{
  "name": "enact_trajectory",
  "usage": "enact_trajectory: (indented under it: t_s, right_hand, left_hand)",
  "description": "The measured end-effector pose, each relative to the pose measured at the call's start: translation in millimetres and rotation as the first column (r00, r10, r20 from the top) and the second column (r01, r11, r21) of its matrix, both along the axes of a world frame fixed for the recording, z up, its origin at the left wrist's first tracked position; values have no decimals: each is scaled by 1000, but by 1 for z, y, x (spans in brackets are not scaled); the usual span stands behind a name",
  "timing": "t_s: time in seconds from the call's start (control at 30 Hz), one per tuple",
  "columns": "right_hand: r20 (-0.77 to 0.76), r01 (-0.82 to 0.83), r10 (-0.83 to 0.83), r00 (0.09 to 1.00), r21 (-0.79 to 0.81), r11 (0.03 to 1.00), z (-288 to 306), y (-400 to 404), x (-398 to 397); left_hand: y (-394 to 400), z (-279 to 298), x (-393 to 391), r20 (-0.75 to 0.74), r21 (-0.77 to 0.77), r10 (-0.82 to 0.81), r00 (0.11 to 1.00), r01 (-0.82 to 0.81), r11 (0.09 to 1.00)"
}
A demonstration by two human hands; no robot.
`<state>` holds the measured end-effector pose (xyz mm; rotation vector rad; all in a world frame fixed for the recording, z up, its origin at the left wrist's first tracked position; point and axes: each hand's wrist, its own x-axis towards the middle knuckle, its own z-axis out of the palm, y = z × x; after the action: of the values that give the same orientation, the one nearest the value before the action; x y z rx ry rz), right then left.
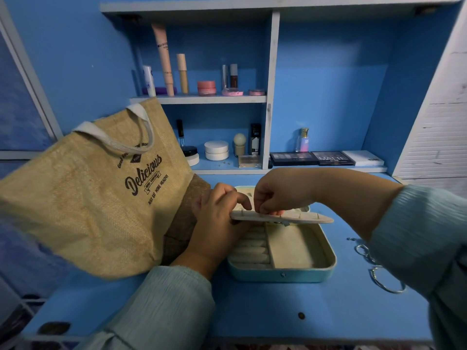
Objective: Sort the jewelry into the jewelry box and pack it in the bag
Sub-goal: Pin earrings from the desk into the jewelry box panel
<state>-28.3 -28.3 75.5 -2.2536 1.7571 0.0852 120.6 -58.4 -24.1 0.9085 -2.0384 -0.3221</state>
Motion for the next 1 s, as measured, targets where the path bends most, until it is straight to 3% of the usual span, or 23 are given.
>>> enact_trajectory:
  t_s: [0.47, 1.0]
  right_hand:
    - [-57, -33, 31, 998, -32, 999, -2, -3, -1]
    - [-50, -38, 37, 998, -25, 999, -1, -1, 1]
  left_hand:
    - [-9, -11, 0, -43, -101, -71, 997, 66, 993]
    - [-10, -11, -1, -53, -104, -70, 996, 64, 993]
